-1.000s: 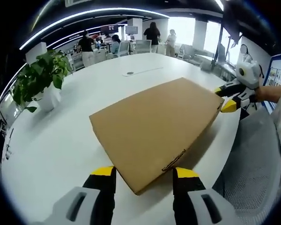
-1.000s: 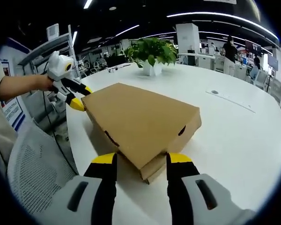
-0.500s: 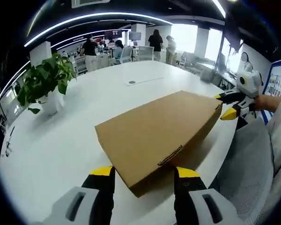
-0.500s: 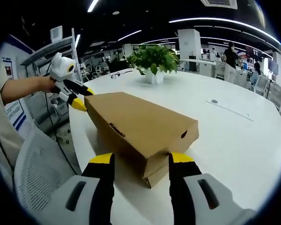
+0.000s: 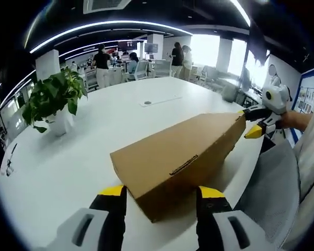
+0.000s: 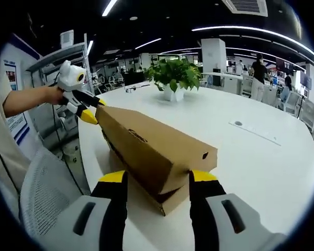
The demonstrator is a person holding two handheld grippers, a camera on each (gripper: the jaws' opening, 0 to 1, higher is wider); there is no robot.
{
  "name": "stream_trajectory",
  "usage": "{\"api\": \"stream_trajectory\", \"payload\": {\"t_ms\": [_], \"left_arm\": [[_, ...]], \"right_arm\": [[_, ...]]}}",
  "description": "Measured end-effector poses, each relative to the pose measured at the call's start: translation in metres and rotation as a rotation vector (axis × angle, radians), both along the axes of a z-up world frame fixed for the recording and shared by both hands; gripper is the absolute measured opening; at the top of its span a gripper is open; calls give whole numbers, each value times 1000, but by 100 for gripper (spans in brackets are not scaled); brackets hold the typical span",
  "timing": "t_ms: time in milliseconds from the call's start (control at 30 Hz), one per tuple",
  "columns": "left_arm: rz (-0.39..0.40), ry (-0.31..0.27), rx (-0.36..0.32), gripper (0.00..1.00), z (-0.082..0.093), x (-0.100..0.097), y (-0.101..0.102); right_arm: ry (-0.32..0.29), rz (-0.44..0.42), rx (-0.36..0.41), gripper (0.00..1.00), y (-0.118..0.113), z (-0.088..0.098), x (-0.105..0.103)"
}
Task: Operate the shoe box by opening the lid, removing the specified soft item, and placing it in the target area until the item is outside and the box remains undamaged.
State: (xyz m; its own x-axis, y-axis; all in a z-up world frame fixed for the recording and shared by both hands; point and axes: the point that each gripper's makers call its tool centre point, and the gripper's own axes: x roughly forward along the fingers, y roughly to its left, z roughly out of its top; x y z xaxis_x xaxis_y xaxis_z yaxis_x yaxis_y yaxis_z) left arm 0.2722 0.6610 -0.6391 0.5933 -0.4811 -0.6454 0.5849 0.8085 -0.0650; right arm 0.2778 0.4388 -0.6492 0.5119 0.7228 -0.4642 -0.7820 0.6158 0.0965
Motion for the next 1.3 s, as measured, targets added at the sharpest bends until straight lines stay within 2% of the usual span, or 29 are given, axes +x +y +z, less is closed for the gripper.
{"api": "stream_trajectory", "payload": {"t_ms": [267, 400, 500, 633, 1100, 1300], "left_arm": [[0, -42, -10, 53, 13, 7, 2], [-2, -58, 7, 50, 15, 12, 4], [12, -63, -20, 49, 20, 15, 6], [21, -88, -22, 45, 27, 21, 7], [45, -186, -8, 31, 41, 44, 17], [97, -220, 18, 18, 48, 61, 26]], "right_arm": [[-21, -15, 20, 43, 1, 13, 7], [-31, -13, 18, 43, 1, 17, 9], [-36, -14, 19, 43, 1, 21, 11], [-47, -17, 24, 43, 1, 29, 16], [-71, -61, 39, 40, 1, 45, 37], [-81, -82, 46, 39, 1, 52, 48]]}}
